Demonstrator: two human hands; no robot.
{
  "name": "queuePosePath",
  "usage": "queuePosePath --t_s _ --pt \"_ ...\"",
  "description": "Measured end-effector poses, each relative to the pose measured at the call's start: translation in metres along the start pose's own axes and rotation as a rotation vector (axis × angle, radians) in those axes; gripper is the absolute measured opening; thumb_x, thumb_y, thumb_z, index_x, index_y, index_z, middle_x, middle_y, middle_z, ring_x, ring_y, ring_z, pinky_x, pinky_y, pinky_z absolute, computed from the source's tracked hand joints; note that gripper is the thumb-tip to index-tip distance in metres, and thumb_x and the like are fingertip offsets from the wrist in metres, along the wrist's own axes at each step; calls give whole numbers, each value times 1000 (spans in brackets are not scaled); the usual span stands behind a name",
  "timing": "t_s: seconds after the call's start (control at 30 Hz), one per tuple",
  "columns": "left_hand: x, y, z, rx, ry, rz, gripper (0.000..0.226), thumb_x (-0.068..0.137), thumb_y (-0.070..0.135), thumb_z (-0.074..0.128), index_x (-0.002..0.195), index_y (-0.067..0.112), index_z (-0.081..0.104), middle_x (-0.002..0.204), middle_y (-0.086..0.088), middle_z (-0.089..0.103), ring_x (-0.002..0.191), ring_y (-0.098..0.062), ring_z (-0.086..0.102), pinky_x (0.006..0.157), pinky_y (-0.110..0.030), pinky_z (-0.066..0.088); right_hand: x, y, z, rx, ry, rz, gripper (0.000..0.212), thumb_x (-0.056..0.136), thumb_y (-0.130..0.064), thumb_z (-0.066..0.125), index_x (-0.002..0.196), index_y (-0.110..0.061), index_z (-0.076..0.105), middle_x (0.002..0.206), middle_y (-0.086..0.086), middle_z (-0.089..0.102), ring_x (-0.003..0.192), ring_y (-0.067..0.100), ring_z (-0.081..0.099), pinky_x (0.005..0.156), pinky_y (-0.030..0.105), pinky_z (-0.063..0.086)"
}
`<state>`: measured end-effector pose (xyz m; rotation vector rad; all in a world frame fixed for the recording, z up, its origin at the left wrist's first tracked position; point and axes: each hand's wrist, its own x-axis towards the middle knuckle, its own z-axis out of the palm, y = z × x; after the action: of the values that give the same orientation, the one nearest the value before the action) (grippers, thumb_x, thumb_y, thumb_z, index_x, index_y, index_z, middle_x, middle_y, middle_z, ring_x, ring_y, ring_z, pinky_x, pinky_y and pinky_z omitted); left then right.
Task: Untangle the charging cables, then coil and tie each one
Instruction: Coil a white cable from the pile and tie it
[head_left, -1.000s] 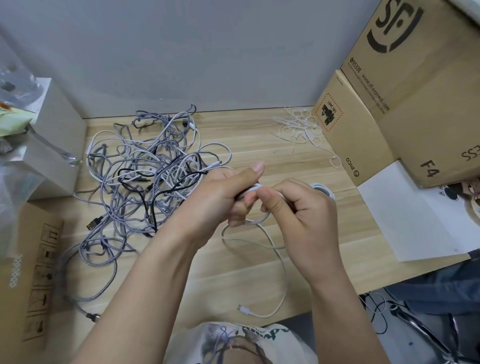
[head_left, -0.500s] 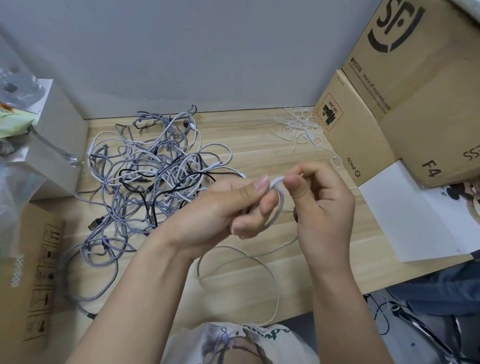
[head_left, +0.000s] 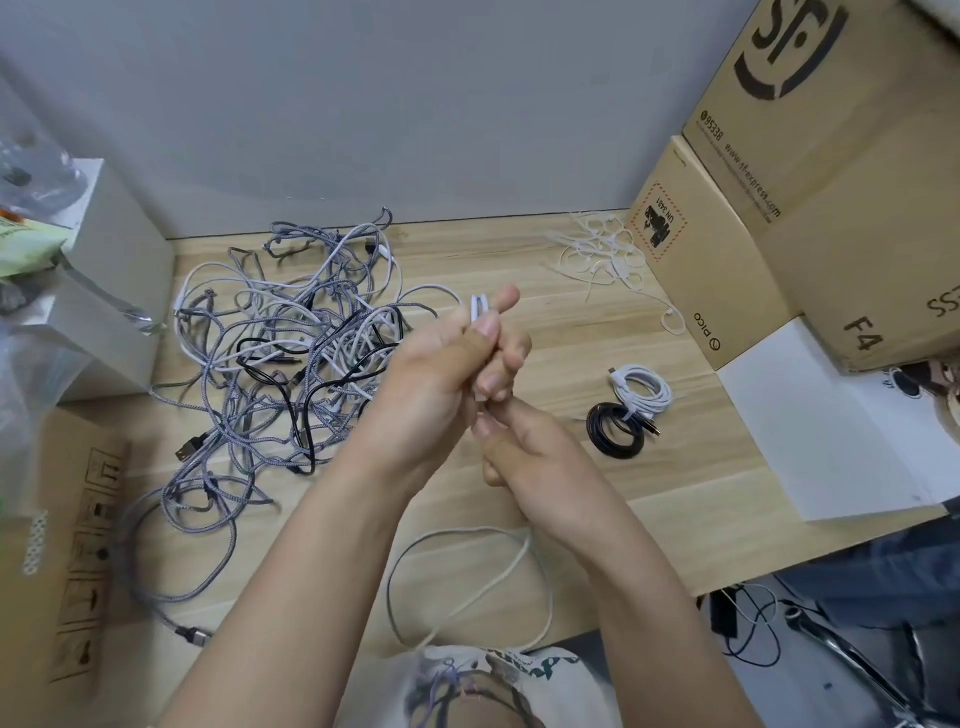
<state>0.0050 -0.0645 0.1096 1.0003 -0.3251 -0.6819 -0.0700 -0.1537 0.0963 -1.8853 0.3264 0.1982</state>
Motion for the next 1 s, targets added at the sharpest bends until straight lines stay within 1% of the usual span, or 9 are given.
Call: queuePosePath --t_s 0.17,0.27,0.37,0.53,0.67,0.73,0.83,0.93,1.0 --pt "-1 -10 -4 439 7 27 35 101 6 34 124 -19 39 53 11 54 62 -2 47 65 -9 43 -7 -8 -5 -65 -34 67 29 95 -19 50 68 -26 50 46 -11 45 44 1 39 50 20 32" --pt "1 -11 -9 590 99 86 37 100 4 36 137 4 40 65 9 55 58 -1 45 62 -14 43 -13 -15 -8 166 -145 164 27 97 -20 48 72 -21 57 39 -11 38 34 2 30 41 20 33" --pt "0 -10 -16 664 80 92 34 99 4 39 129 18 45 61 9 54 53 -1 45 59 -12 40 -17 -20 -11 240 -129 115 25 97 -20 49 75 -17 61 40 -13 34 37 3 26 41 16 28" --pt "-3 -8 -14 619 3 -39 19 99 21 45 105 18 63 52 12 49 47 -1 43 52 -13 36 -16 -19 -14 153 108 -120 20 86 -18 66 67 -23 70 59 -16 64 59 -6 55 60 9 38" --pt "-6 -4 -15 607 -153 -45 45 93 46 37 58 22 54 47 4 35 47 -13 29 47 -21 25 -15 -20 -19 112 296 -241 20 72 -9 79 63 -26 72 63 -11 70 66 -1 63 66 15 46" --pt "-10 -1 -14 569 -216 -81 55 94 50 32 56 14 51 42 7 29 43 -11 23 45 -18 23 -13 -21 -24 122 427 -245 24 61 -10 85 59 -26 67 55 -9 65 53 4 56 56 17 43" --pt "-13 0 -14 401 -259 -142 52 94 42 30 67 16 65 39 7 25 41 -11 18 45 -20 20 -11 -18 -32 111 543 -268 26 55 -20 89 58 -28 64 57 -7 64 56 8 55 56 24 43" --pt "-14 2 -16 233 -306 -121 43 95 44 43 68 19 65 38 12 28 45 -15 17 48 -28 15 -10 -16 -34 148 544 -313 9 63 -25 78 67 -29 70 68 -6 70 67 15 62 62 28 46" --pt "-15 5 -15 103 -332 -97 39 90 44 46 69 17 64 38 15 30 41 -10 24 45 -25 16 -8 -16 -32 205 487 -342 4 71 -22 72 74 -24 72 67 -10 69 65 6 61 62 18 43"
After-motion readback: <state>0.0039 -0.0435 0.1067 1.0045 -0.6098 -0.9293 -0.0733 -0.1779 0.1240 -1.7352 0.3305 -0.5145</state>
